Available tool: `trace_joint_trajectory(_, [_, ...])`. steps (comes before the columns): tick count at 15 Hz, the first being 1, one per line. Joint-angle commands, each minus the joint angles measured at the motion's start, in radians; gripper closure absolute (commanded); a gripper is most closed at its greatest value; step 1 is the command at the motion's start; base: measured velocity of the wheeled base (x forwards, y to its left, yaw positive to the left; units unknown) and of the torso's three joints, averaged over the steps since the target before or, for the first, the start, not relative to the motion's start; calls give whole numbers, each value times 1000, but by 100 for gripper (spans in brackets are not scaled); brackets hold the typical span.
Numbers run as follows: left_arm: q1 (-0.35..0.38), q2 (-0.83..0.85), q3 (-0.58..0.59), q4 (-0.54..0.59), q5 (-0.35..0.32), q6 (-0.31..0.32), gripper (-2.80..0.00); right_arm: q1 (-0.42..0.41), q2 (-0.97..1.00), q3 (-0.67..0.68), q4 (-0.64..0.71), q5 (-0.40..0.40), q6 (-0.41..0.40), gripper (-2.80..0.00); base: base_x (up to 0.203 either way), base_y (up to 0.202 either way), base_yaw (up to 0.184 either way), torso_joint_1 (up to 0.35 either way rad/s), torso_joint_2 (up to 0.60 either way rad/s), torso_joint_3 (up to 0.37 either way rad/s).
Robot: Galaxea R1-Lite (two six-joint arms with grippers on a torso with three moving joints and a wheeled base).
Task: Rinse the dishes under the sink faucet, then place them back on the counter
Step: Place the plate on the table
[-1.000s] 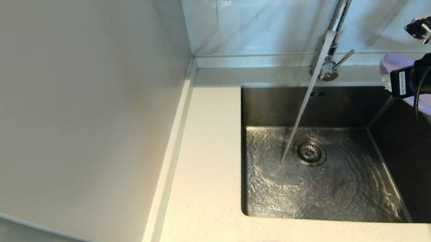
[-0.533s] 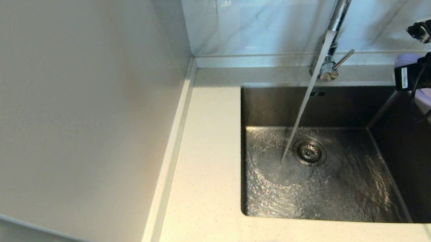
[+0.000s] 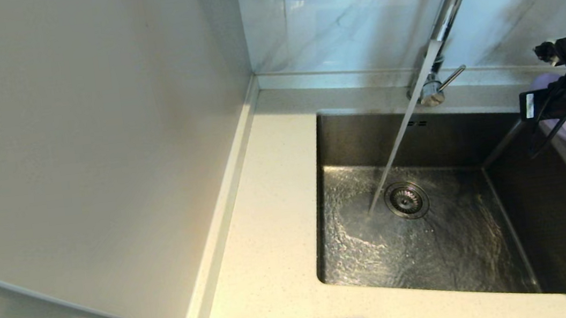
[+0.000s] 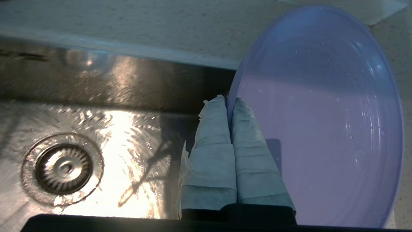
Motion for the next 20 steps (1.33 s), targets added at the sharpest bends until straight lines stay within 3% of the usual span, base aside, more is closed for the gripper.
trace_joint_trajectory(1, [0, 0, 0, 0, 0, 0, 0, -17, 50, 0, -35, -9, 0, 0, 0, 0, 0, 0, 0, 0])
trace_joint_trajectory(10, [0, 0, 0, 0, 0, 0, 0, -19, 66, -10, -54, -20, -22, 0, 0, 0, 0, 0, 0, 0])
trace_joint_trajectory(11, [0, 0, 0, 0, 0, 0, 0, -19, 75, -11, -76, -30, -27, -280, 0, 0, 0, 0, 0, 0])
trace_joint_trajectory(20, [0, 0, 0, 0, 0, 0, 0, -34, 76, -16, -212, -36, -29, -280, 0, 0, 0, 0, 0, 0])
